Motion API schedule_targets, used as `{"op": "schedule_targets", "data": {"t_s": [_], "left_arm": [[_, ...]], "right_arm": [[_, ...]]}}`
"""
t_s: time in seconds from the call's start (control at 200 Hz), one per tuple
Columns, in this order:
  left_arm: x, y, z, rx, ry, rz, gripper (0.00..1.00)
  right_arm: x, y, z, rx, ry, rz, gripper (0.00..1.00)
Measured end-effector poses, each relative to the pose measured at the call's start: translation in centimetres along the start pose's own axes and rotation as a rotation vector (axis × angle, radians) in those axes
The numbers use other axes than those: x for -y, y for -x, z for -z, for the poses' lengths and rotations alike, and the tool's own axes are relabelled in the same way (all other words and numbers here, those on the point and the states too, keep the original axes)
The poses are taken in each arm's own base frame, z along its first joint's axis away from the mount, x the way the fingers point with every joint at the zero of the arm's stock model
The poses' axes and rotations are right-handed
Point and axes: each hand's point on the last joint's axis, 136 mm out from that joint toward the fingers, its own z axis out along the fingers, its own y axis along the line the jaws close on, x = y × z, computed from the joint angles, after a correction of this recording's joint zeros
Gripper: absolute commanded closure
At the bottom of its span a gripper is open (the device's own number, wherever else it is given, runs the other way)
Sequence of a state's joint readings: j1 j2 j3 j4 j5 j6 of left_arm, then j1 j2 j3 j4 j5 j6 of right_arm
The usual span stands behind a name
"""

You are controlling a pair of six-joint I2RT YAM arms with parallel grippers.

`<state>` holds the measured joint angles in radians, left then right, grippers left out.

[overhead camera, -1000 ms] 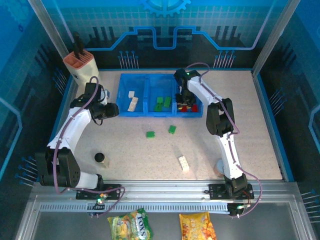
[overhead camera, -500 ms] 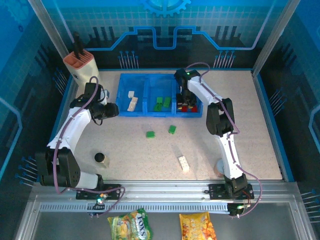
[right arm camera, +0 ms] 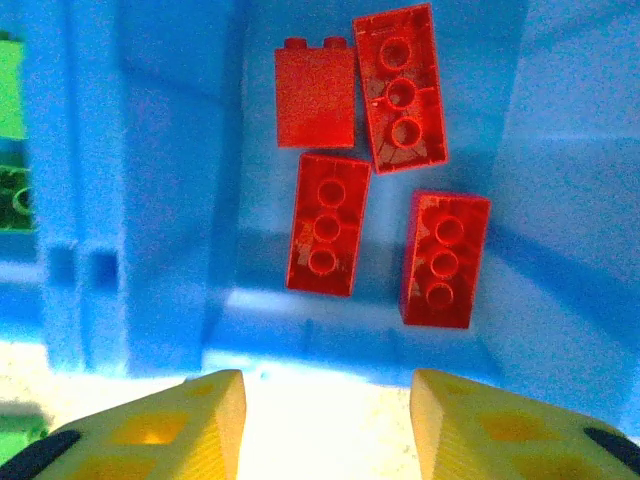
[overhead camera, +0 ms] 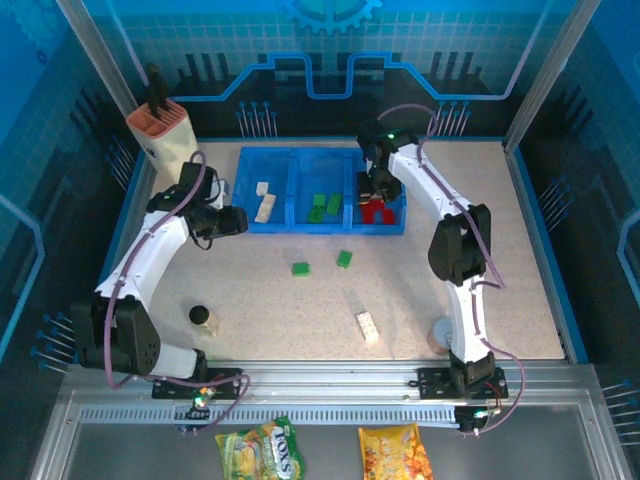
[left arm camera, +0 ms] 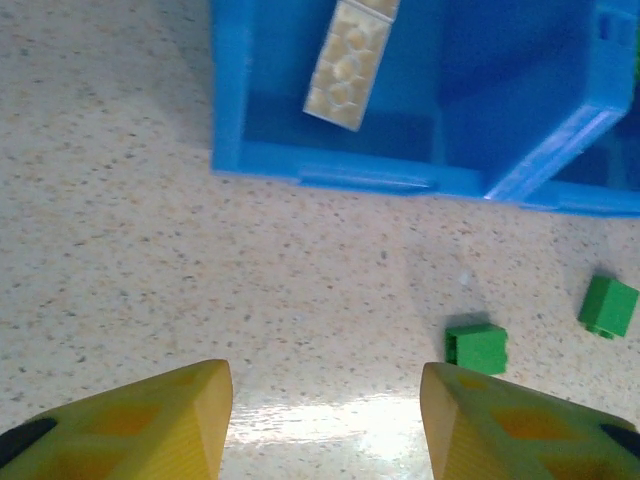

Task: Sort the legos into containers by color
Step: Pick up the lego from the middle-left of the table, then pick up the lego from the center of the table.

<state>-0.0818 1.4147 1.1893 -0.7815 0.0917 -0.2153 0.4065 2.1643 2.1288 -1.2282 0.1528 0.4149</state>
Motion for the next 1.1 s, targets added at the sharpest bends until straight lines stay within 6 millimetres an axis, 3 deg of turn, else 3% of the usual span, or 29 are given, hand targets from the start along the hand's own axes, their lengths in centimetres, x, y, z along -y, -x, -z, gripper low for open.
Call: {"op": "schedule_targets", "data": {"t_s": [0.135, 0.5, 0.745, 1.101], "left_arm": [[2.0, -0.9, -0.4, -0.035, -0.012, -0.007, 0.46], [6.9, -4.3, -3.3, -0.129, 0.023, -0.023, 0.45], [8.3, -6.1, -6.0, -0.164, 0.116, -0.023, 0.42], [9.7, -8.6, -9.5, -0.203, 0.227, -0.022, 0.33]], "right_arm": [[0.3, -1.2, 1.5, 0.017, 0.007, 0.004, 0.52], [2.0, -5.5, 2.8, 0.013, 0.005, 0.003, 0.52], [3.1, -7.2, 3.4, 0.022, 0.006, -0.002, 0.52], [4.5, -7.8, 3.8, 0.039, 0.005, -0.010, 0.53]]}}
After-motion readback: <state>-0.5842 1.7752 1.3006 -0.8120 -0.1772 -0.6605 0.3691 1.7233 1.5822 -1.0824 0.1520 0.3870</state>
